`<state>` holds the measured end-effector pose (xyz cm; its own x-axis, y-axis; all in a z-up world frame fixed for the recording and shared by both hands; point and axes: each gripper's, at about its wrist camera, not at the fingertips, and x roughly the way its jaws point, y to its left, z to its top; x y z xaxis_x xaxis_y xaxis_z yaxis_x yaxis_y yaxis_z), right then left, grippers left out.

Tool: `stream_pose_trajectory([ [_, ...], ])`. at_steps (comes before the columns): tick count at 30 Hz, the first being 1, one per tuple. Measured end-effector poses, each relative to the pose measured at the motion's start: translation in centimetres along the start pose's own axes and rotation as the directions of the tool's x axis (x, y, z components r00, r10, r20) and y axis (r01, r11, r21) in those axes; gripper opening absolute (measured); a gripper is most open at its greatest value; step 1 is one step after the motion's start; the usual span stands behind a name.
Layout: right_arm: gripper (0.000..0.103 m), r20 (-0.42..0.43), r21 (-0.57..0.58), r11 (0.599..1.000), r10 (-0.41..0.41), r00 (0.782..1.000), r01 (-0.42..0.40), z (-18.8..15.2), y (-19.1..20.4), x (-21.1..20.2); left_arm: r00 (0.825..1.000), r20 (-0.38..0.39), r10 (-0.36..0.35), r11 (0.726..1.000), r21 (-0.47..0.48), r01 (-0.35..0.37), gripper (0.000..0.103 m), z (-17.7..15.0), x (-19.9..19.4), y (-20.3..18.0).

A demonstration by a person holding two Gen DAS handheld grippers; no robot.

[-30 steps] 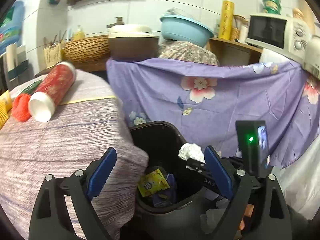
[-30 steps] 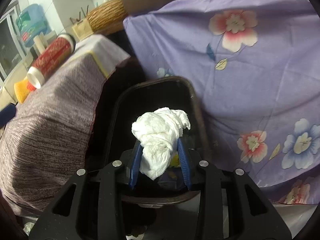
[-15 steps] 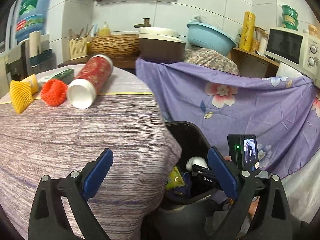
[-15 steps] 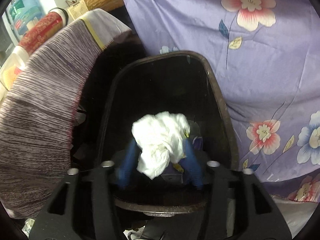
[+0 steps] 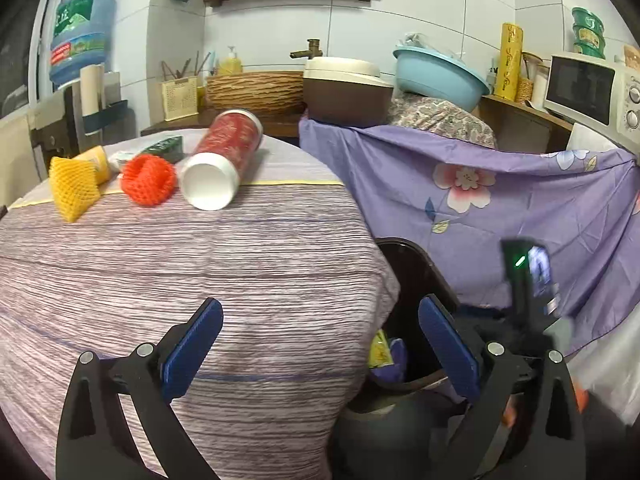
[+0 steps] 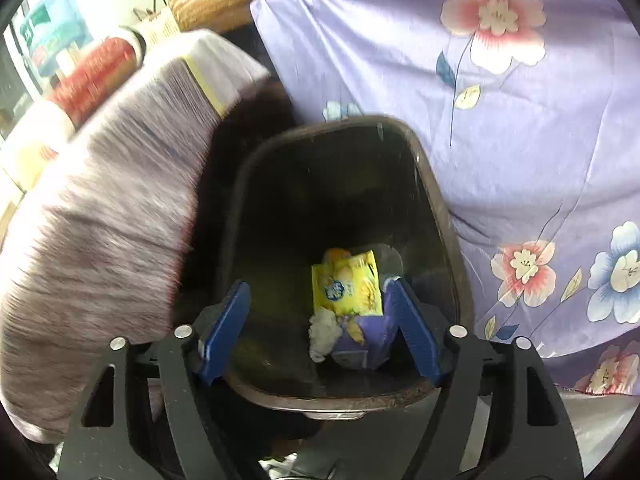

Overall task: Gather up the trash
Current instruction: 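Reach the right tool to the red paper cup and close on it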

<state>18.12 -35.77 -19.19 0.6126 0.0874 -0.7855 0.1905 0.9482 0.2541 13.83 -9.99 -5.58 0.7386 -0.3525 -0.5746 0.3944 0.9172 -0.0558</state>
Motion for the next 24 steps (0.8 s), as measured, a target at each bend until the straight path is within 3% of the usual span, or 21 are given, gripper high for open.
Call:
stream_pose_trajectory([
  [6,0.083,0.067,0.020,0.990,0.140,0.988,-0.142,3.3,2.7,-4.2,0.997,0.017,0.071,0.997,0.031,-0.071,0.097,0.2,-1.6,2.4],
  [13,0.084,0.056,0.006,0.932,0.361,0.931,-0.362,8.1,8.6,-6.2,0.986,0.029,0.162,0.986,0.043,-0.163,0.097,0.7,-4.0,7.3],
  [18,0.084,0.013,-0.003,0.884,0.468,0.884,-0.468,10.9,13.8,-5.8,0.971,0.002,0.240,0.970,0.031,-0.240,0.097,0.8,-5.1,11.8],
  [24,0.088,-0.038,0.051,0.854,0.519,0.854,-0.517,15.2,18.6,-2.6,0.948,-0.023,0.317,0.948,-0.004,-0.317,0.097,0.7,-6.3,16.8],
])
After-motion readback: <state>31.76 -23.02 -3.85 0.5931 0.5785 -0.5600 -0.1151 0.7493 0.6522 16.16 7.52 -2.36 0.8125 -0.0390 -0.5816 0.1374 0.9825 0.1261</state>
